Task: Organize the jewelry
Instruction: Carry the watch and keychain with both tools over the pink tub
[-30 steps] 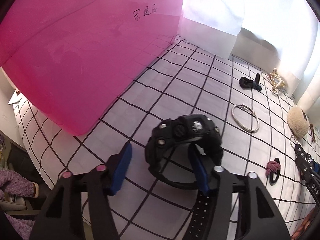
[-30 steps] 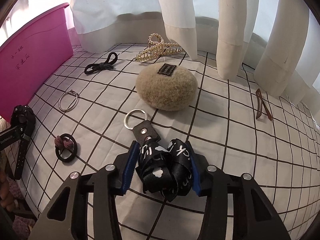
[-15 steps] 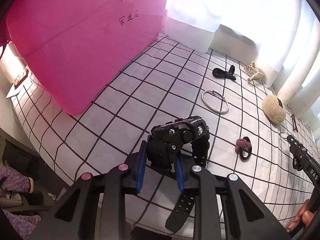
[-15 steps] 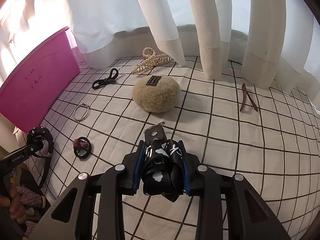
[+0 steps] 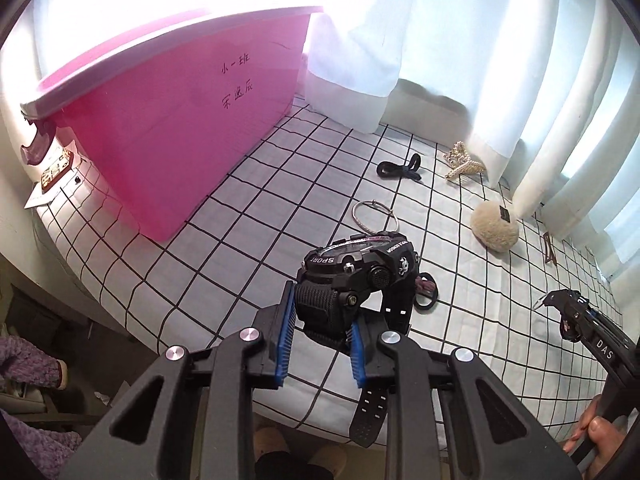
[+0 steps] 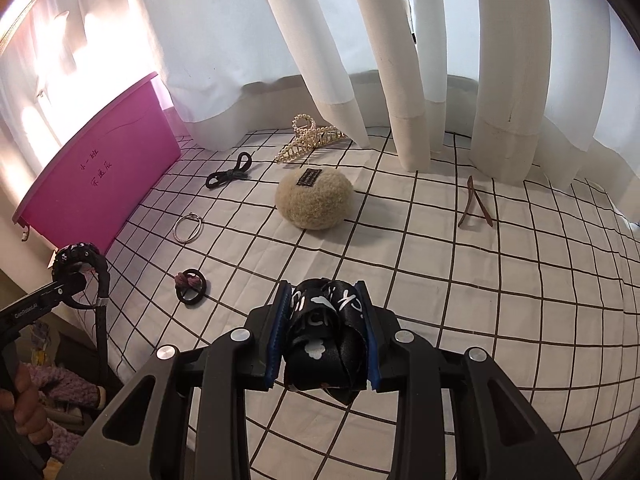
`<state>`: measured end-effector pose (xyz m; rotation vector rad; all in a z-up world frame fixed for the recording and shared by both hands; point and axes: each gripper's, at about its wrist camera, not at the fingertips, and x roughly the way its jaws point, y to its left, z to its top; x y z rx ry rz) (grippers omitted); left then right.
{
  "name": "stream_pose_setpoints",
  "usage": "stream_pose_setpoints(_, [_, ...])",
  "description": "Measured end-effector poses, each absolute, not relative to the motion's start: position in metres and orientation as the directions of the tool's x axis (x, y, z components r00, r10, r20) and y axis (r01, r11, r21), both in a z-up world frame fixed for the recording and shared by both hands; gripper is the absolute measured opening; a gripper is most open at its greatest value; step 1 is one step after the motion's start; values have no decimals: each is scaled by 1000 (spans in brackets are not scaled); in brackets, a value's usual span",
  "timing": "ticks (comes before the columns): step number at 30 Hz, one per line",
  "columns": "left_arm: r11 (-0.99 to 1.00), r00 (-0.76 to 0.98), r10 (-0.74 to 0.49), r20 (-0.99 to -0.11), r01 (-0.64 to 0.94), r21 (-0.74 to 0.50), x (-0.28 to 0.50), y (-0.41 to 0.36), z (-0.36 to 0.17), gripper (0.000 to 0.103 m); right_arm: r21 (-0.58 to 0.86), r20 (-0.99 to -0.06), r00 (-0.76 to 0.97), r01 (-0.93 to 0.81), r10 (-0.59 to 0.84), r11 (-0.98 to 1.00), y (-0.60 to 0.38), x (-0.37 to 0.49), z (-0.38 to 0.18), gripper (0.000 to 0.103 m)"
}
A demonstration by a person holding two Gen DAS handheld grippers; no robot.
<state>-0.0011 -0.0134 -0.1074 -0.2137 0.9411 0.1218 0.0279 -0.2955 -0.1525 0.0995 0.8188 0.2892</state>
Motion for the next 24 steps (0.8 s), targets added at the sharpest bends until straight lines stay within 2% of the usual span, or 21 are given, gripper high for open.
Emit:
stream_pose_setpoints(7, [972,617,2,-787,-187,-144,-12,-22,-66,23,210,-667,668,-256,330,944,-305,19,-112,31])
stream_pose_setpoints(14, [967,686,18,-727,-195,-161,-20,-18,-10,23,216,-611,687,-334,394,917,-294,18,-65,31])
stream_pose_setpoints(24, [961,758,81,-647,-232,-151,2,41,47,23,219,-498,690,-486,525,846,-217,62,-3,31])
